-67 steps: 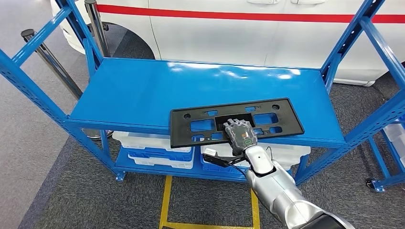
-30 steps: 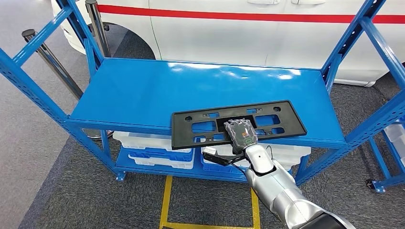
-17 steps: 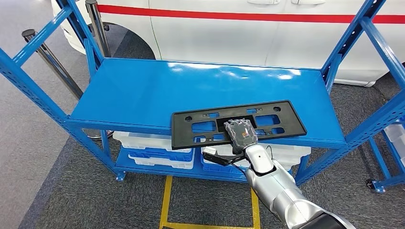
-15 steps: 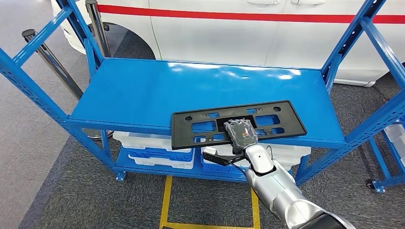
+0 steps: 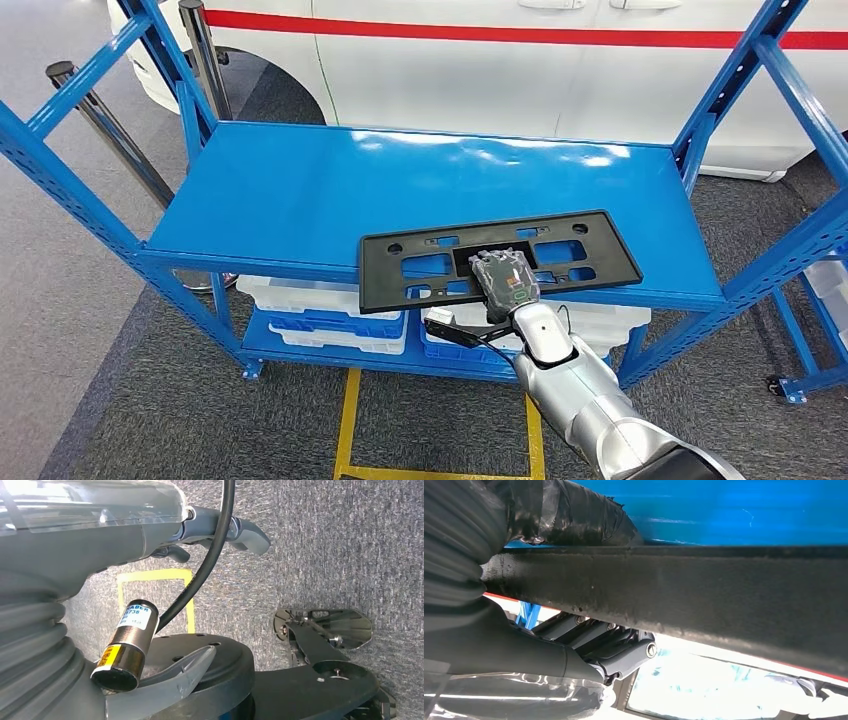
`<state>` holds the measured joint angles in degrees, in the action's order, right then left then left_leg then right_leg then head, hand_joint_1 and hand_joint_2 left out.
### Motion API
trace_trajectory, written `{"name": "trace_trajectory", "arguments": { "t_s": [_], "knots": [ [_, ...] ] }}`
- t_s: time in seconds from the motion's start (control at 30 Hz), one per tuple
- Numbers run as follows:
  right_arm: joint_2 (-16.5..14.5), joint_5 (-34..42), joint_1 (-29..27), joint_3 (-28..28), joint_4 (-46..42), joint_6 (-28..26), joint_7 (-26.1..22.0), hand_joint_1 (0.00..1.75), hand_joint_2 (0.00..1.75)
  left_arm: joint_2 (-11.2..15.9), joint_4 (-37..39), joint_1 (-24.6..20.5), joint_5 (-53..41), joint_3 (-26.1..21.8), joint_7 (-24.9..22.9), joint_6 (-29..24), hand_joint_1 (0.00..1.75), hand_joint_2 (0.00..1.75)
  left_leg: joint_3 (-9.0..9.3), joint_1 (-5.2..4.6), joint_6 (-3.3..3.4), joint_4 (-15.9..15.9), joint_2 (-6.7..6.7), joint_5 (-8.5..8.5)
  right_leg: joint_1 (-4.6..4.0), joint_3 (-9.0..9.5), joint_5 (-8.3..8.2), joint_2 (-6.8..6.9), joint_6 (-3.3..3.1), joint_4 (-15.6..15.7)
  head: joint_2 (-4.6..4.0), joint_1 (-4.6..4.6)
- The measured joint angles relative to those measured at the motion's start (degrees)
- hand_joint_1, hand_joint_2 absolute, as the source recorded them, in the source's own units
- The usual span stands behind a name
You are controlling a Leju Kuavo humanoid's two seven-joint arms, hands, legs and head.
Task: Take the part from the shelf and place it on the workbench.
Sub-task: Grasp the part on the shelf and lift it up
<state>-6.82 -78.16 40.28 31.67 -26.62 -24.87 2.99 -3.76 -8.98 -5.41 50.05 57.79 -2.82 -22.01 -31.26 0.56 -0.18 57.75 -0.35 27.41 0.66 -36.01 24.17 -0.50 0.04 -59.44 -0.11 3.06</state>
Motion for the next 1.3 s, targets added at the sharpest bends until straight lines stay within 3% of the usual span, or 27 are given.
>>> {"name": "trace_trajectory", "arguments": {
  "t_s": [0.2, 0.33, 0.47, 0.53, 0.83, 1.3],
  "knots": [
    [0.0, 0.0, 0.0, 0.0, 0.0, 0.0, 0.0, 1.4, 1.75, 0.0, 0.0, 0.0, 0.0, 0.0, 0.0, 0.0, 0.0, 1.75, 0.0, 0.0, 0.0, 0.0, 0.0, 0.0, 0.0, 0.0, 0.0, 0.0, 0.0, 0.0, 0.0, 0.0],
    [0.0, -0.8, -0.3, 0.0, -0.3, -1.0, 0.0, 0.0, 1.75, 0.0, 0.0, 0.0, -0.1, 0.0, 0.6, 0.0, 0.0, 1.75, 0.03, 0.0, 0.0, 0.0, 0.0, 0.0, -0.01, 0.0, 0.0, 0.0, 0.0, 0.0, 0.0, 0.0],
    [1.0, -8.0, -6.4, -1.2, -11.2, -11.6, -0.3, 0.0, 1.75, 0.0, 0.0, 0.2, -0.7, 0.5, 5.1, -0.1, 0.0, 1.75, -0.04, 0.01, -0.01, 0.0, -0.01, 0.01, -0.01, -0.04, 0.05, 0.01, 0.02, 0.0, 0.0, 0.01],
    [1.1, -9.6, -8.6, -1.7, -16.8, -14.0, -0.5, 0.0, 1.75, 0.0, 0.0, 0.1, -0.9, 0.7, 5.8, -0.2, 0.0, 1.75, -0.02, 0.01, -0.04, 0.0, 0.02, 0.05, -0.01, -0.08, 0.08, -0.09, 0.02, 0.0, 0.0, -0.01],
    [2.2, -10.3, -12.9, -2.8, -29.0, -14.1, -0.5, 0.0, 1.75, 0.0, 0.0, 0.0, -0.9, 1.5, 6.1, -0.2, 0.0, 1.75, -0.03, 0.01, -0.05, 0.0, -0.01, 0.08, -0.01, -0.08, 0.14, -0.06, 0.02, 0.0, 0.0, 0.0],
    [2.9, -9.3, -13.6, -3.0, -32.4, -14.1, -1.7, 0.0, 1.75, 0.0, 0.0, 0.0, -0.9, 1.6, 6.0, 0.1, 0.0, 1.75, -0.04, 0.01, -0.05, 0.0, -0.01, 0.09, -0.02, -0.07, 0.14, -0.06, 0.02, 0.0, 0.0, 0.0]
  ]
}}
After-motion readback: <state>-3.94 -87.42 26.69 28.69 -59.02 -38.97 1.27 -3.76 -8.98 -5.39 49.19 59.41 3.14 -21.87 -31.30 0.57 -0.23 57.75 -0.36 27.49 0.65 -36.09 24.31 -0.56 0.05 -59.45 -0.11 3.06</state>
